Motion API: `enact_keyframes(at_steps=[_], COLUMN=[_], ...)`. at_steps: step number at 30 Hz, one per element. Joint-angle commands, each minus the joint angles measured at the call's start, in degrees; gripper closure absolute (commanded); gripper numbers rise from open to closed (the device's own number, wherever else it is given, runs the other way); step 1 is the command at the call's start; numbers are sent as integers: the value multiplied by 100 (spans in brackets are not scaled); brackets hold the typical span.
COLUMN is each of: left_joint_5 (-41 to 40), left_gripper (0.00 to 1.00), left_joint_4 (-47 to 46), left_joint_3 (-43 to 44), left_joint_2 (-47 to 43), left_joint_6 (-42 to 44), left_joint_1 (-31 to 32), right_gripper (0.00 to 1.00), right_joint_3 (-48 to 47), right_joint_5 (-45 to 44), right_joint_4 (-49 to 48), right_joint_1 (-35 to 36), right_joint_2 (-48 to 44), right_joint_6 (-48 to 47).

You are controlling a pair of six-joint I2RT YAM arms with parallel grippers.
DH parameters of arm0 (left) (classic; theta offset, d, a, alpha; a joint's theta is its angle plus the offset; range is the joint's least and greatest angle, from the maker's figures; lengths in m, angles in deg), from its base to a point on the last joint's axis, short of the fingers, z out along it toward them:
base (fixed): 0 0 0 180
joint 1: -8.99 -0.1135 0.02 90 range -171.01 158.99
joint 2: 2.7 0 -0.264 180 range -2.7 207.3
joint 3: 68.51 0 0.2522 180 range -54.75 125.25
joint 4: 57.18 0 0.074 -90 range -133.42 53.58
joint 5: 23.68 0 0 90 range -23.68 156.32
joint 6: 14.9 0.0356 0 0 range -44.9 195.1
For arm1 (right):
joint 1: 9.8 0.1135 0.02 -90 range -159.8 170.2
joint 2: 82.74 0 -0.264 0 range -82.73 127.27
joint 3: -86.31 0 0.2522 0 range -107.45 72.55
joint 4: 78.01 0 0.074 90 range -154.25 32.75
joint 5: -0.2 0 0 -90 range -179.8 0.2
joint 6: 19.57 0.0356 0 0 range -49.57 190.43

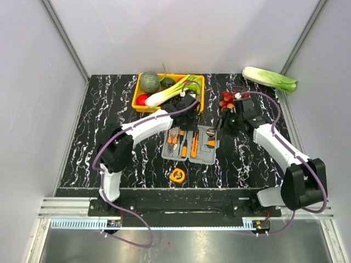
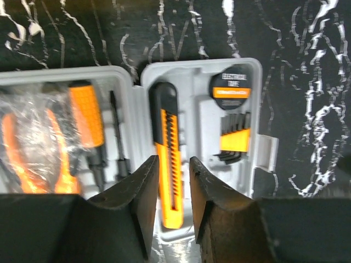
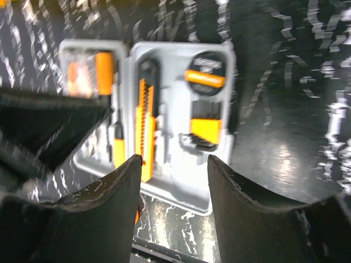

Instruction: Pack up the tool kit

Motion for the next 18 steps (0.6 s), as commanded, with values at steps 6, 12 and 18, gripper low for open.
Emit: enact_keyframes(at_steps=[6, 12, 18], left_joint_5=[1215, 1848, 2173], left_gripper=[73, 79, 88], left_joint_4=[-790, -904, -1081], left_joint_3=[126, 276, 188], left_joint_2=[453, 796, 893], left_joint_6=[767, 811, 837], left_joint_1=[-512, -680, -706], right_gripper=[48, 54, 63], right_joint_3=[467, 388, 274], right_joint_5=[228, 35, -53], right_joint_4=[-1139, -1420, -1473], right_joint_1=[1337, 1786, 2033], right_joint_2=[150, 747, 1240], right_joint_6=[-98, 8, 69])
